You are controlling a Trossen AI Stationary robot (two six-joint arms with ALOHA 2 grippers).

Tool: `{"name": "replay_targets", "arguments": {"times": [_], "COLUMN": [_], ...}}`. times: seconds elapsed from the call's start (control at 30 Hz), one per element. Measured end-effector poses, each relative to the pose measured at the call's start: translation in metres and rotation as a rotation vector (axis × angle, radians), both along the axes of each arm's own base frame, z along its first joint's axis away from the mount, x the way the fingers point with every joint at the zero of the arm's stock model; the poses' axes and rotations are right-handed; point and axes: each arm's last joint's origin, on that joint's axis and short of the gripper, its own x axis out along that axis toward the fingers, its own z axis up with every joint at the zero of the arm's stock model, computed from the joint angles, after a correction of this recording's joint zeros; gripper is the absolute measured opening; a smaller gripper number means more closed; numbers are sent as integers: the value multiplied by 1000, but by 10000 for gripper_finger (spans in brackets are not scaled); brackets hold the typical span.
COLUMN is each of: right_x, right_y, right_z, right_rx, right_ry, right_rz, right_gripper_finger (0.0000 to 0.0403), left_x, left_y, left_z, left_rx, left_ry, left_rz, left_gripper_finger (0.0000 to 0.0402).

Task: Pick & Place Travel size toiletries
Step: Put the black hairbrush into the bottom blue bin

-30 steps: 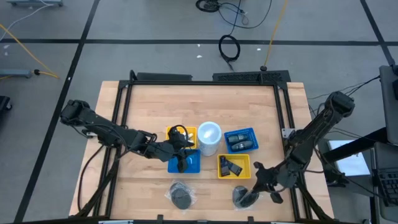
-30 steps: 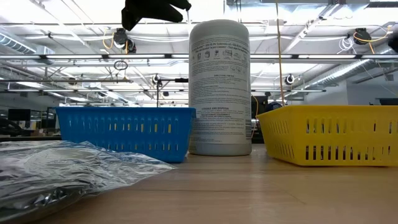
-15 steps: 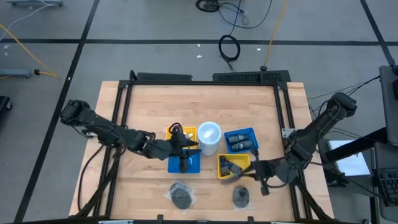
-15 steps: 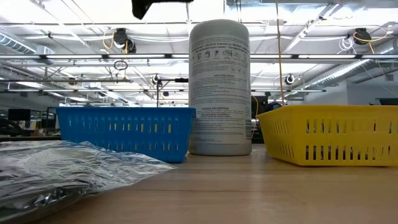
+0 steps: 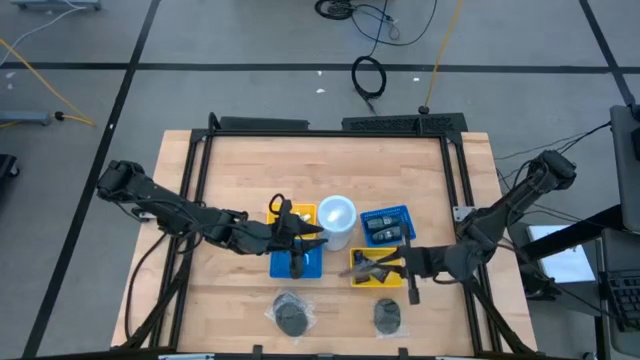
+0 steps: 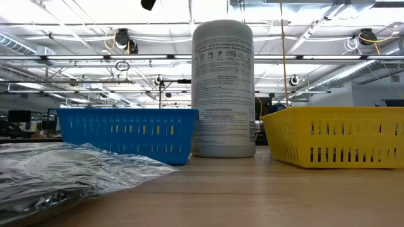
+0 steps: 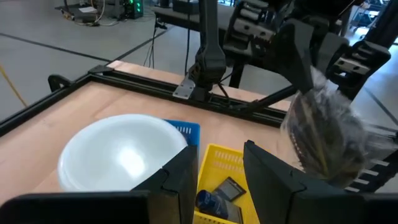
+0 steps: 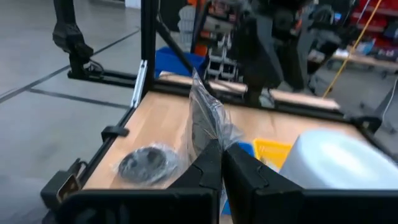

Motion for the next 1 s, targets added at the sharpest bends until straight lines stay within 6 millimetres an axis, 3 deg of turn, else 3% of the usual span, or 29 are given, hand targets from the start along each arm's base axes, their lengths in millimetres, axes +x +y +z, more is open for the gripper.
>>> {"name": "replay_targets", "arguments": {"times": [0.73, 1.0], "right_x": [1, 2], "right_y": [-2, -3], "right_z": [10, 10], "right_rx": [-84, -130], "right_ry": [-92, -96], "right_rz": [-20, -17], "right_gripper_finger": [0, 0], "left_x": [1, 3], "left_y": [-1, -1], "left_z": [6, 17], "left_rx": [30, 131], "left_ry": [-49, -145], "left_rz": [-23, -42], "left_gripper_finger": [129, 129]}}
